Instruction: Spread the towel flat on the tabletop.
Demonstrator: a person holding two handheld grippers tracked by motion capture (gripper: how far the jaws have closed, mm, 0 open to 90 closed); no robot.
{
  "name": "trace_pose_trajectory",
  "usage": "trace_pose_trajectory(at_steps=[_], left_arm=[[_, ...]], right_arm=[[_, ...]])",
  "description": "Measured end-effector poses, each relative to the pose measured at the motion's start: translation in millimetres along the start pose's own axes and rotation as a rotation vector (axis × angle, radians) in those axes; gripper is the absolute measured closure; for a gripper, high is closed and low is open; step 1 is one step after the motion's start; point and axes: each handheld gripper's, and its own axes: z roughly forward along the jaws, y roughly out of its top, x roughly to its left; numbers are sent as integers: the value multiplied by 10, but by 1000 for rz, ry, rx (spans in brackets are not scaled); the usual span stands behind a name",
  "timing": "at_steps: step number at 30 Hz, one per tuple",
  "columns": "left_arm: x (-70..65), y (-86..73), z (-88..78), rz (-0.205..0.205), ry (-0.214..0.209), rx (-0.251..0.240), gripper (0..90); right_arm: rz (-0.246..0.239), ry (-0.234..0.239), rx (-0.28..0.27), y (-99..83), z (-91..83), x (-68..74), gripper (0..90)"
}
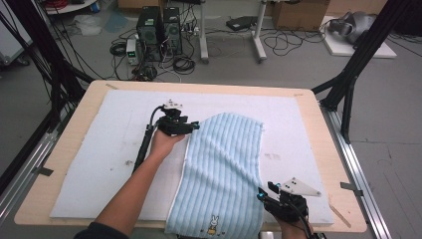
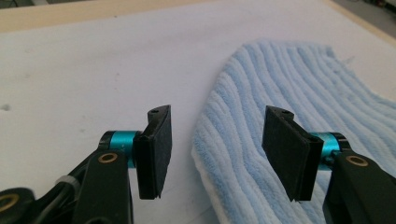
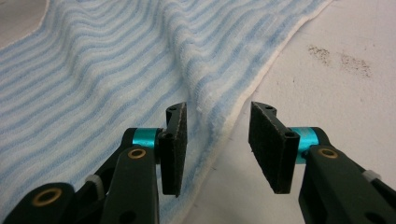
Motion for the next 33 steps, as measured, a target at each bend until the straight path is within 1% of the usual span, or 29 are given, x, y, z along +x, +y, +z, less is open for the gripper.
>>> trace_pose_trajectory(at_steps=[1, 2, 3, 4, 5, 7, 8, 9, 11, 13, 14, 15, 18, 20, 21, 23, 26, 27, 30, 32, 33], left_arm=[[-18, -21, 50, 14, 9, 20, 433], [-33, -49, 87, 21, 16, 37, 455], [-42, -73, 115, 27, 11, 62, 495], [-55, -97, 138, 45, 5, 83, 535], [-75, -121, 155, 72, 0, 110, 615], [-120, -160, 169, 128, -8, 170, 816], [-144, -166, 155, 145, 0, 171, 840], [-160, -163, 142, 145, -4, 180, 851], [-190, -173, 108, 162, -6, 192, 856], [-216, -210, 53, 170, -22, 188, 859], [-230, -236, 21, 170, -33, 180, 859], [-246, -263, -19, 166, -43, 182, 859], [-333, -338, -143, 194, -71, 162, 859], [-407, -376, -208, 212, -90, 151, 859], [-442, -386, -233, 224, -99, 152, 859], [-498, -405, -273, 236, -118, 147, 859], [-589, -418, -294, 257, -145, 154, 858], [-615, -419, -299, 266, -158, 159, 858], [-681, -431, -302, 269, -187, 166, 857], [-723, -450, -298, 277, -202, 179, 857], [-745, -463, -297, 274, -213, 180, 857]], right_arm=[[-1, -3, -3, 4, 7, -5, 561], [3, -7, -1, 8, 10, -5, 559], [3, -5, -3, 11, 14, -11, 552], [5, -8, -7, 16, 19, -17, 543], [10, -8, -8, 25, 23, -25, 538], [20, -11, -15, 56, 46, -28, 525], [18, -8, -16, 80, 62, -28, 525], [13, -5, -19, 109, 83, -23, 525], [2, 5, -23, 177, 128, 7, 526], [-14, 16, -25, 254, 177, 54, 527], [-27, 21, -30, 294, 206, 72, 528], [-36, 25, -29, 333, 233, 89, 528], [-49, 30, -27, 438, 324, 124, 530], [-51, 32, -13, 500, 390, 143, 534], [-60, 31, -9, 529, 431, 146, 536], [-62, 25, 12, 584, 520, 155, 536], [-68, 23, 45, 661, 687, 151, 523], [-74, 22, 60, 682, 751, 150, 517], [-87, 19, 122, 713, 945, 143, 522], [-97, 29, 180, 691, 1040, 120, 621], [-99, 36, 190, 667, 1055, 110, 675]])
